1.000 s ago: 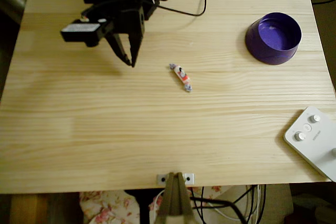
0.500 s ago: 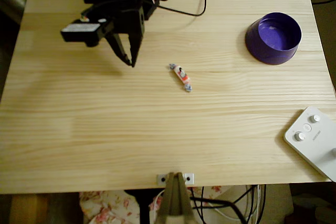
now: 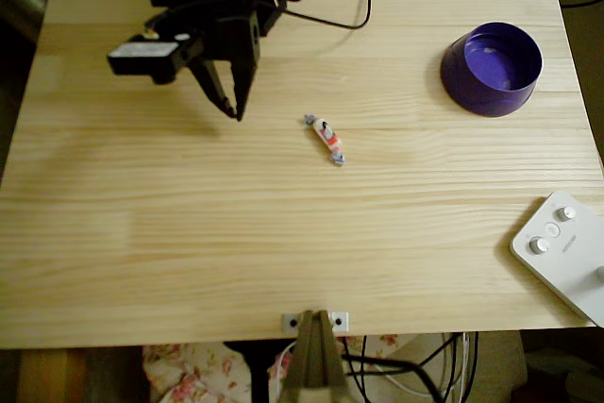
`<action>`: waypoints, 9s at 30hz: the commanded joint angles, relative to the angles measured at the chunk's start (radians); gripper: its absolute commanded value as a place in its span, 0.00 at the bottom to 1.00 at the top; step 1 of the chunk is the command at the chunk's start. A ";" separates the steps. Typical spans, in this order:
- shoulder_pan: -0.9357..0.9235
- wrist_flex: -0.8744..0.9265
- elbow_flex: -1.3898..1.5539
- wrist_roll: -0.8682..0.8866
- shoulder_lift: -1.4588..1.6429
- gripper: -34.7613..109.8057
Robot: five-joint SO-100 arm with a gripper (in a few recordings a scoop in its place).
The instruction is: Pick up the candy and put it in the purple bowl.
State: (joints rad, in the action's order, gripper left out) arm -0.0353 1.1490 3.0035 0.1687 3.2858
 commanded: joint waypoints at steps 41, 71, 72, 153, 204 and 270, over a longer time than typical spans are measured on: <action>0.502 0.169 -0.853 0.051 -0.815 0.23; 0.612 -0.098 -0.693 0.100 -1.097 0.43; 0.612 -0.100 -0.689 0.104 -1.095 0.43; 1.224 -0.523 -1.026 0.048 -1.215 0.23; 0.568 -0.184 -0.937 -0.141 -0.896 0.23; -0.181 -0.141 0.021 -0.156 0.014 0.23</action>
State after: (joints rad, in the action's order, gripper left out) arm -0.2086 1.0186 3.0434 0.0015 3.2858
